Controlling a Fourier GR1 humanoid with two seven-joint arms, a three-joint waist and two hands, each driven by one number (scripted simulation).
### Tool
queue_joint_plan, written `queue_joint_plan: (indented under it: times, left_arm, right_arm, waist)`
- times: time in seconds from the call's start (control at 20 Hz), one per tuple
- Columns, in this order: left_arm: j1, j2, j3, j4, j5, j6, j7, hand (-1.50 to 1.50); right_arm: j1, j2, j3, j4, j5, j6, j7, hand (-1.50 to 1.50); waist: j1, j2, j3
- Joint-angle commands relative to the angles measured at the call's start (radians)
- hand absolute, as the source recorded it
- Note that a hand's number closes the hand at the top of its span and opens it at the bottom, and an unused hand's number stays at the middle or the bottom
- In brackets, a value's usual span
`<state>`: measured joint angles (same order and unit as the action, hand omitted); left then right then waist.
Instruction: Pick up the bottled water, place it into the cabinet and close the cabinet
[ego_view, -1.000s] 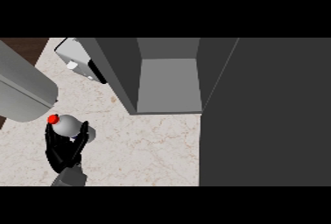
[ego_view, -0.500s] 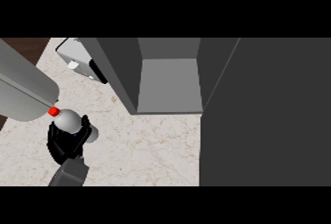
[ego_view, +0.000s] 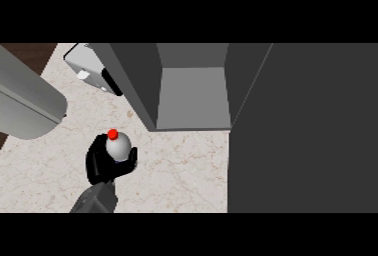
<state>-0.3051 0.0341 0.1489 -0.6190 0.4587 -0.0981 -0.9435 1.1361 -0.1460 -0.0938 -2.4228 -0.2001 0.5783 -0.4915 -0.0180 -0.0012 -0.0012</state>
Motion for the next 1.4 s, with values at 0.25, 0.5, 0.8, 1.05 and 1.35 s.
queue_joint_plan:
  times: [0.25,0.5,0.8,1.05,1.35]
  left_arm:
    - [0.057,0.003,-0.155,-0.283,-0.060,-0.045,0.181,1.50]
    - [0.130,-0.033,-0.277,-0.547,-0.056,0.048,0.328,1.50]
    - [0.121,-0.034,-0.443,-0.777,-0.055,0.214,0.476,1.50]
    - [0.160,-0.034,-0.633,-0.959,-0.077,0.409,0.590,1.50]
    - [-0.087,-0.034,-0.767,-0.980,-0.090,0.765,0.727,1.50]
  right_arm:
    - [-0.064,-0.007,-0.043,-0.095,-0.098,-0.047,0.092,-1.50]
    - [-0.013,0.004,-0.033,-0.101,-0.075,-0.017,0.075,-1.50]
    - [-0.050,0.000,-0.045,-0.112,-0.110,-0.035,0.113,-1.50]
    - [-0.060,0.028,0.021,-0.114,-0.057,-0.020,0.103,-1.50]
    - [-0.114,0.022,-0.032,-0.041,-0.075,-0.025,0.104,-1.50]
  waist:
    - [0.034,-0.003,0.002]
    - [0.029,-0.007,0.002]
    - [0.023,-0.002,0.001]
    - [0.019,-0.004,0.001]
    - [0.004,0.000,0.002]
